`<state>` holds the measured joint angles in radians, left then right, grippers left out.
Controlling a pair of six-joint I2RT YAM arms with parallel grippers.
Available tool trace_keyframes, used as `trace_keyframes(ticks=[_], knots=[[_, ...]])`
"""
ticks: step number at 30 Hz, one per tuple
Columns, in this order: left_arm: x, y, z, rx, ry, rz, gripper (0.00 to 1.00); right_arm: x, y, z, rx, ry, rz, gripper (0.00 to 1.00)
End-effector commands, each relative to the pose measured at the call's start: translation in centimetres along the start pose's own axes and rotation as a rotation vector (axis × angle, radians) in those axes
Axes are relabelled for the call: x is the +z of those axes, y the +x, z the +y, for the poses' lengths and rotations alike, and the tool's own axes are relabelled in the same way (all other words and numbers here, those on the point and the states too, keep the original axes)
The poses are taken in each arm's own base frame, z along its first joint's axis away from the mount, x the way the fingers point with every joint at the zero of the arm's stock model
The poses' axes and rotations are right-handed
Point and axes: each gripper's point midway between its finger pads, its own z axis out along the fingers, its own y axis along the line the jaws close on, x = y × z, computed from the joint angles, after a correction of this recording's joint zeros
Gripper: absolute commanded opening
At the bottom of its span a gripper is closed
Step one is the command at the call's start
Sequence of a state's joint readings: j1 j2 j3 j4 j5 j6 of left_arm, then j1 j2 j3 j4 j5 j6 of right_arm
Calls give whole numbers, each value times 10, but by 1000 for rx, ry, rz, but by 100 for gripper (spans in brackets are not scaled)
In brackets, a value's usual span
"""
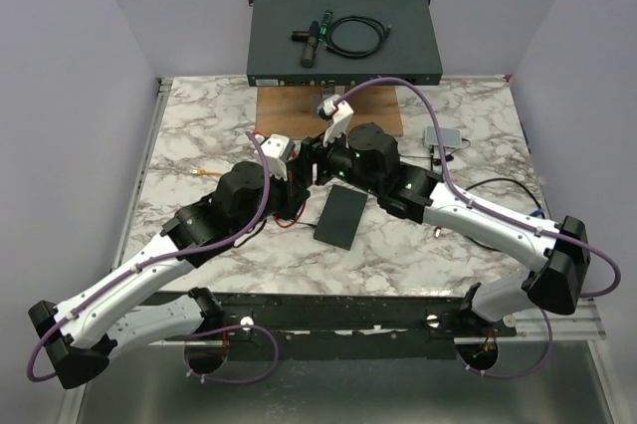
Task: Insert the plug into the switch port
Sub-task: Pick up the connector from the center of the board.
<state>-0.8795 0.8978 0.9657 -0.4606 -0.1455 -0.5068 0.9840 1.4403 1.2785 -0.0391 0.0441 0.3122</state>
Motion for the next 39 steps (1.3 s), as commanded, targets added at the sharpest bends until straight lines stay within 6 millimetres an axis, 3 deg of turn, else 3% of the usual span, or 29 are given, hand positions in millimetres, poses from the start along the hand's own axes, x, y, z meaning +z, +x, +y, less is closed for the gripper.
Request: trace_keyframes(ticks=[1,5,11,12,16,21,26,31,39], knots=[[-2,-3,-3,-10,12,-24,0,10,-8,4,-49,31,-33,55],[-3,-3,-3,-10,15,-25,0,16,-4,5,-68,40,-28,40],[-4,0,-2,-13,15,-21,0,18,-5,7,-97,58,-56,2],[-4,1,-2,-13,19,-22,0,18,-5,8,-99,61,-57,1],[-6,0,-7,3,56,-28,0,17,-2,11,-123,65,-61,1],[-20,-11,-16,49,127,-89,61,6,-1,7,-127,76,-71,1],[-38,-20,-25,146,189,-99,84,-17,-12,8,-145,64,-94,1],[-62,-33,-27,193,207,-132,98,-51,-20,7,-192,52,-89,1],[-122,-56,-38,287,323,-301,99,-107,-16,11,-248,-19,-26,1]])
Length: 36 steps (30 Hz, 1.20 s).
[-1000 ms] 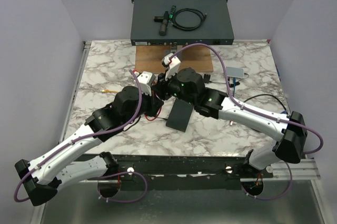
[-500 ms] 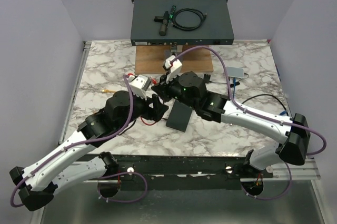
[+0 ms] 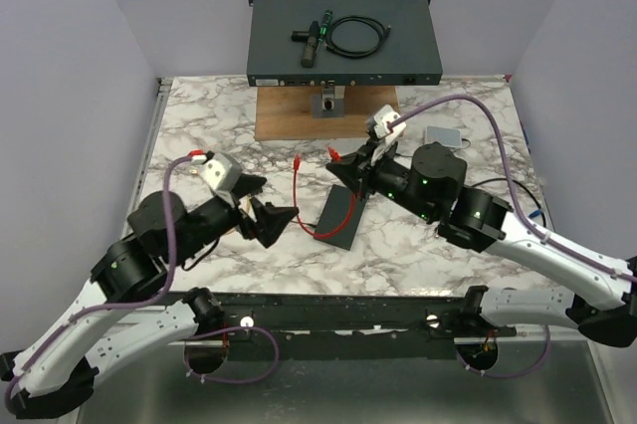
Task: Insert the plug into the switch port
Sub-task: Pick up the connector from the center of the board.
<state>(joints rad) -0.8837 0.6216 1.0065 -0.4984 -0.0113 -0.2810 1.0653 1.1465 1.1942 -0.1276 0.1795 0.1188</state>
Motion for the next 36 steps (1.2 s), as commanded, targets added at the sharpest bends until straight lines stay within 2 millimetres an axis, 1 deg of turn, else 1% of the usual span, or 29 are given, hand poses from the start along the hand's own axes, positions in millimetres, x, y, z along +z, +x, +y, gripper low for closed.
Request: trace_keyframes(ticks=[1,4,6,9,13,18,21,25,27,32,36], knots=[[-33,-23,-20,96,122,-100,99,-30,22,7,-58,-80,108,1],[-47,-29,-34,125,206,-137,99,-45,25,18,-72,-161,144,1],[-53,-29,-46,142,278,-147,98,-55,30,32,-81,-253,178,1],[-59,-23,-66,159,407,-130,99,-67,36,49,-96,-370,214,1],[-64,-15,-84,166,528,-102,96,-81,43,71,-87,-519,262,1],[-74,-5,-103,176,665,-97,92,-93,46,94,-103,-687,274,1],[-78,-1,-112,165,733,-84,86,-96,46,104,-97,-752,273,1],[-78,5,-118,147,789,-62,77,-97,47,114,-92,-826,292,1],[-78,7,-120,144,802,-63,74,-97,49,119,-90,-867,304,1],[-78,9,-122,143,819,-55,62,-93,48,124,-93,-897,301,1],[-72,10,-120,133,802,-41,60,-95,44,128,-101,-934,286,1]])
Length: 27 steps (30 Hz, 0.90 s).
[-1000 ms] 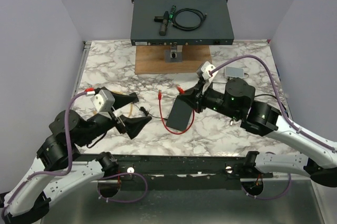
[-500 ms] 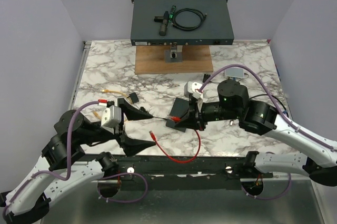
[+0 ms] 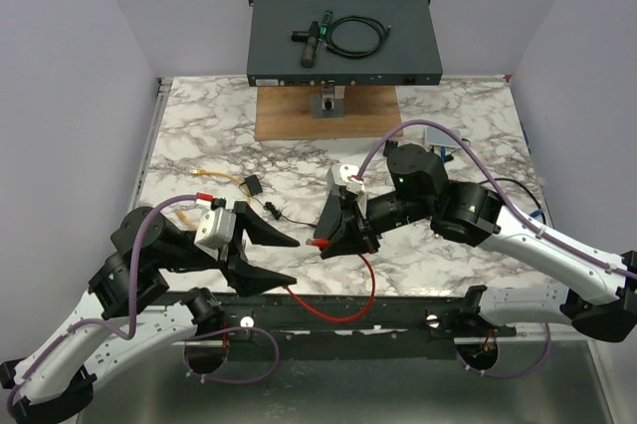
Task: Insert the plug into the switch port
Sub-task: Pick up the connector from the center of the board.
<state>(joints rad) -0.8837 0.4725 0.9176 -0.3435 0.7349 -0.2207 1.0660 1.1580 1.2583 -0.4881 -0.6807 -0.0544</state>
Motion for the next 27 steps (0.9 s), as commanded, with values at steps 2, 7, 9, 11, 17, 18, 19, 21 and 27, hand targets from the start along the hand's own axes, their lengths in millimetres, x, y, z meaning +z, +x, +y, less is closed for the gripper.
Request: trace_keyframes(ticks=[2,7,9,11,17,18,19,21,27], knots=[[6,2,4,-12,8,6,57,-5,-18,19,-59,-94,-37,1],[6,-1,28,-34,-131,-13,51,-5,-19,19,-71,-92,-42,1],[7,-2,32,-41,-145,-15,51,-4,-19,18,-71,-87,-40,1],[9,-2,34,-48,-148,-17,51,-3,-18,15,-69,-78,-36,1],[14,2,43,-76,-175,0,48,-2,-21,14,-81,-74,-49,1],[14,3,44,-79,-181,3,48,-2,-22,14,-83,-72,-52,1],[15,4,45,-81,-186,5,48,-2,-22,14,-86,-71,-55,1],[15,4,46,-82,-186,7,48,-2,-24,12,-89,-64,-58,1],[15,5,48,-83,-196,12,44,-2,-27,12,-96,-62,-65,1]])
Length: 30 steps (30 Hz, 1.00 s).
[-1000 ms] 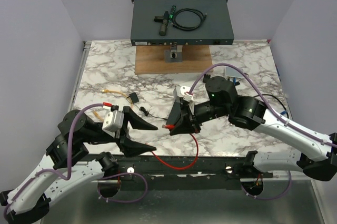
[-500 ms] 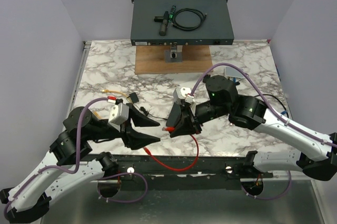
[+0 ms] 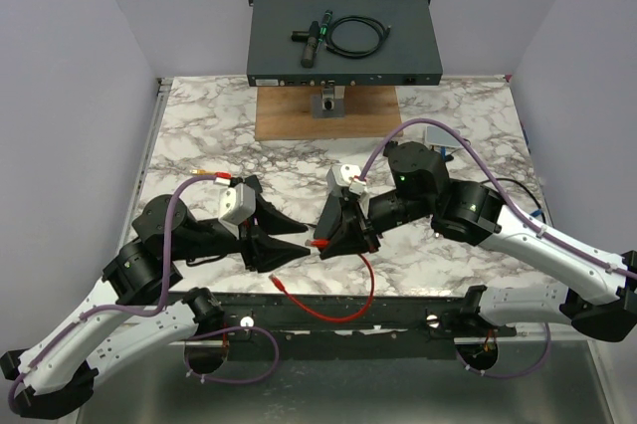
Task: Insert the plug into the switch port
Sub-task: Pick up the connector from the center of the board.
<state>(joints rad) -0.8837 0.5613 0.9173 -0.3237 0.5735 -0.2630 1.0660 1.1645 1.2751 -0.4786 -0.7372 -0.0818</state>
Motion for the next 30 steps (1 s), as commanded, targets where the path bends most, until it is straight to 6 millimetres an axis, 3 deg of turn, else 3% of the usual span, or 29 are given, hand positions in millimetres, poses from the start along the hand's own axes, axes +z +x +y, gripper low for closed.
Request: trace_keyframes(ticks=[1,4,16,18,20,28,30], knots=[[0,-3,4,-1,-26,-11,42,-1,-19,2,-56,-5,-44,1],[1,-1,4,-3,-17,-2,33,-1,-18,1,-56,-3,-43,1],[3,1,2,-6,5,11,17,3,-14,-3,-48,4,-26,1],[3,1,1,-4,11,13,11,4,-12,-6,-43,10,-18,1],[3,1,0,-4,15,14,0,5,-10,-8,-40,19,-11,1],[1,2,-2,-1,26,13,0,5,-11,-14,-39,52,-12,1],[1,3,-2,-4,25,13,0,3,-10,-17,-36,75,-13,8]])
